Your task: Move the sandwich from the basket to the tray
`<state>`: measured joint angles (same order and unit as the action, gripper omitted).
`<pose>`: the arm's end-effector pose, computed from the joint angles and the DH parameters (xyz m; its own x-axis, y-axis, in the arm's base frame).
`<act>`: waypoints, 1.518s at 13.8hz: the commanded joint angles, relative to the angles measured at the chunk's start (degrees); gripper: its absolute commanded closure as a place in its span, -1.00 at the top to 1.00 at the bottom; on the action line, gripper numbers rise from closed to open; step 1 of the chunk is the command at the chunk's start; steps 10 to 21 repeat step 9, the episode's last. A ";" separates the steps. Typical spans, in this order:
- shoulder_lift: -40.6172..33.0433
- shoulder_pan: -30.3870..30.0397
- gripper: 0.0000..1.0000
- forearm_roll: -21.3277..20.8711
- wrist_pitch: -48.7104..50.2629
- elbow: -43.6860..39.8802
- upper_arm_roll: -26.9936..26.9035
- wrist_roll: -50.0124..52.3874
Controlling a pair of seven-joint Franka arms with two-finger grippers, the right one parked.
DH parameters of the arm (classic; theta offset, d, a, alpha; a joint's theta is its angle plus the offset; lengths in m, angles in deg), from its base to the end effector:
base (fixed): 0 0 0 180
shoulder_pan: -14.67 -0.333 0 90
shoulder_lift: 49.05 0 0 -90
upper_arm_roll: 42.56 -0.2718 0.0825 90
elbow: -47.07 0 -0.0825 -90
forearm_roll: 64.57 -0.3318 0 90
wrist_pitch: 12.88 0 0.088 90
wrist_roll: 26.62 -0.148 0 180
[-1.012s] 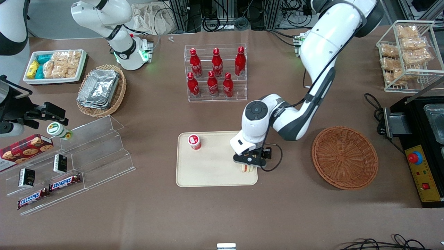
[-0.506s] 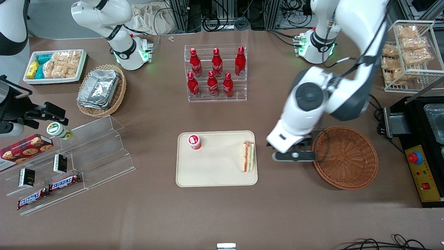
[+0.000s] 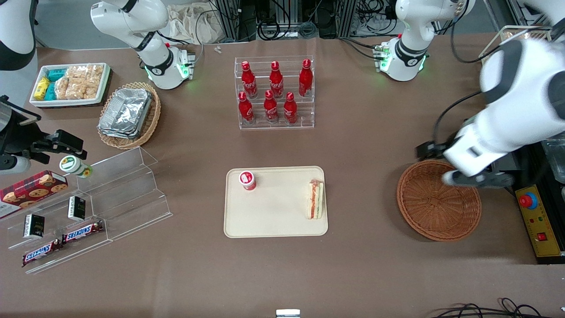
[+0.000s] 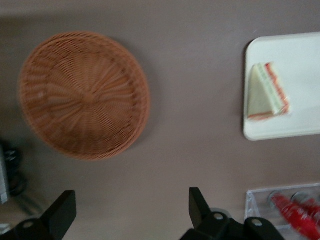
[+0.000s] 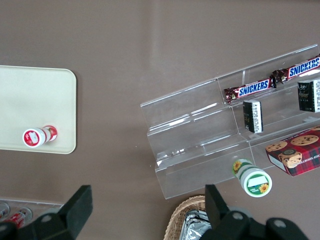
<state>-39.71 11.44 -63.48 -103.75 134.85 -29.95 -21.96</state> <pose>0.5292 -0.0837 0.4740 0.9906 -0.0821 -0.1090 -0.0775 -0.9960 0.0456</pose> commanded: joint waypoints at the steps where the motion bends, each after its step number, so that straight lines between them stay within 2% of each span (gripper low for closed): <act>1: -8.87 2.26 1.00 1.54 1.30 6.60 -6.79 -6.41; 3: -14.07 4.36 1.00 0.93 0.87 10.56 -10.48 -7.65; 5: -14.53 6.13 1.00 1.01 0.96 9.96 -12.69 -7.74; 9: -10.23 7.71 1.00 0.93 2.80 1.89 -12.70 -5.47; 21: -10.23 7.71 1.00 0.93 2.80 1.89 -12.70 -5.47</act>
